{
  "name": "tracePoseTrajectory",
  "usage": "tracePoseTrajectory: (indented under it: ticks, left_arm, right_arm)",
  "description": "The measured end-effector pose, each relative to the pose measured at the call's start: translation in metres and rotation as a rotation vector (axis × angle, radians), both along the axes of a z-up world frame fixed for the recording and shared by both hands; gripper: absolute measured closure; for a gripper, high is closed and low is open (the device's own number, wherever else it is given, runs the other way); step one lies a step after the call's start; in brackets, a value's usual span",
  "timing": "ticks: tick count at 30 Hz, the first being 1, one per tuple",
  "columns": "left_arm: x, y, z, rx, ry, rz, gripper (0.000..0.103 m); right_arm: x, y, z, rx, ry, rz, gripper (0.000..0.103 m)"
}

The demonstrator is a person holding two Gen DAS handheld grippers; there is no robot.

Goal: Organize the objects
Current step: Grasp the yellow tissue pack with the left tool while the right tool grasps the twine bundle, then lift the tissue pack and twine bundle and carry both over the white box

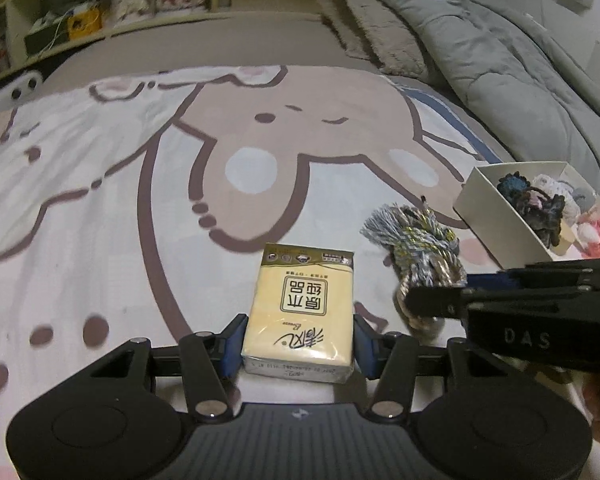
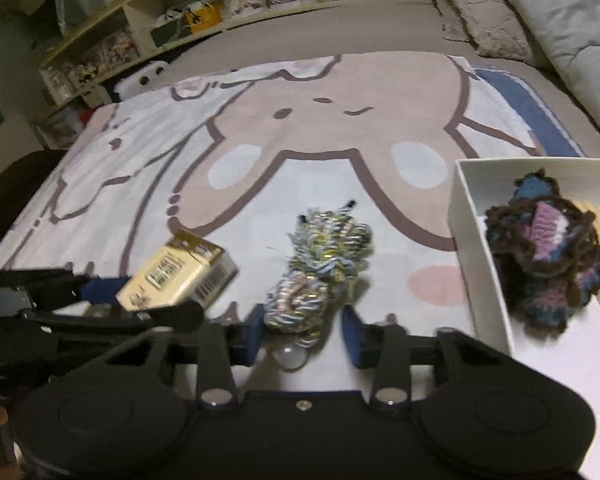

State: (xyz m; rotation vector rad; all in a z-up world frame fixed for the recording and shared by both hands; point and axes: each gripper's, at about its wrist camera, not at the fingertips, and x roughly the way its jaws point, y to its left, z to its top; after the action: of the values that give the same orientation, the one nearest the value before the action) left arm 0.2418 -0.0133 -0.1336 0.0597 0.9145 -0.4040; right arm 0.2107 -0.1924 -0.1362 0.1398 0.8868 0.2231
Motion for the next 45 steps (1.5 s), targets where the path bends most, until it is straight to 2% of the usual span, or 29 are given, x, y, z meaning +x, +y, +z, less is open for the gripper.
tracePoseTrajectory:
  ticks: [3, 6, 10, 18, 21, 24, 25, 26, 28, 31, 33, 34, 36, 40, 45]
  left_arm:
    - [-0.009, 0.0, 0.002, 0.007, 0.025, 0.017, 0.049]
    - [-0.02, 0.003, 0.004, 0.009, 0.047, 0.038, 0.049]
    - [-0.041, 0.01, 0.004, 0.018, 0.081, 0.058, 0.049]
    - [-0.077, 0.014, 0.007, 0.038, 0.147, 0.084, 0.049]
    - [-0.083, 0.011, 0.006, 0.056, 0.147, 0.082, 0.048]
    - [-0.08, 0.01, 0.005, 0.038, 0.149, 0.115, 0.045]
    - [-0.079, 0.01, 0.004, 0.025, 0.151, 0.125, 0.042]
    - [-0.077, 0.011, 0.004, 0.014, 0.151, 0.136, 0.042]
    - [-0.076, 0.011, 0.004, 0.001, 0.151, 0.154, 0.04]
    - [-0.073, 0.01, 0.003, -0.009, 0.145, 0.175, 0.04]
    - [-0.071, 0.009, 0.001, -0.01, 0.149, 0.181, 0.043]
    - [-0.07, 0.009, 0.001, -0.003, 0.147, 0.186, 0.048]
    - [-0.071, 0.007, 0.002, 0.008, 0.134, 0.181, 0.049]
    - [-0.074, 0.009, 0.008, -0.012, 0.113, 0.173, 0.049]
    - [-0.078, 0.01, 0.027, -0.056, 0.059, 0.182, 0.049]
  right_arm:
    - [-0.006, 0.001, 0.004, -0.023, -0.015, 0.026, 0.074]
    - [-0.017, -0.007, 0.008, 0.011, 0.002, 0.032, 0.075]
    - [-0.04, -0.015, 0.016, 0.008, 0.014, 0.053, 0.075]
    - [-0.08, -0.023, 0.029, -0.017, 0.07, 0.128, 0.076]
    - [-0.096, -0.025, 0.03, -0.005, 0.097, 0.149, 0.075]
    - [-0.102, -0.028, 0.025, 0.02, 0.114, 0.13, 0.064]
    - [-0.101, -0.029, 0.024, 0.031, 0.118, 0.111, 0.052]
    - [-0.1, -0.029, 0.023, 0.045, 0.12, 0.095, 0.046]
    - [-0.097, -0.029, 0.02, 0.064, 0.129, 0.066, 0.046]
    - [-0.092, -0.028, 0.015, 0.067, 0.141, 0.038, 0.048]
    - [-0.09, -0.025, 0.009, 0.05, 0.153, 0.034, 0.055]
    - [-0.089, -0.025, 0.007, 0.049, 0.156, 0.034, 0.062]
    - [-0.089, -0.026, 0.007, 0.055, 0.15, 0.035, 0.065]
    - [-0.093, -0.026, 0.019, 0.027, 0.086, 0.043, 0.068]
    - [-0.098, -0.035, 0.044, 0.042, -0.005, 0.036, 0.071]
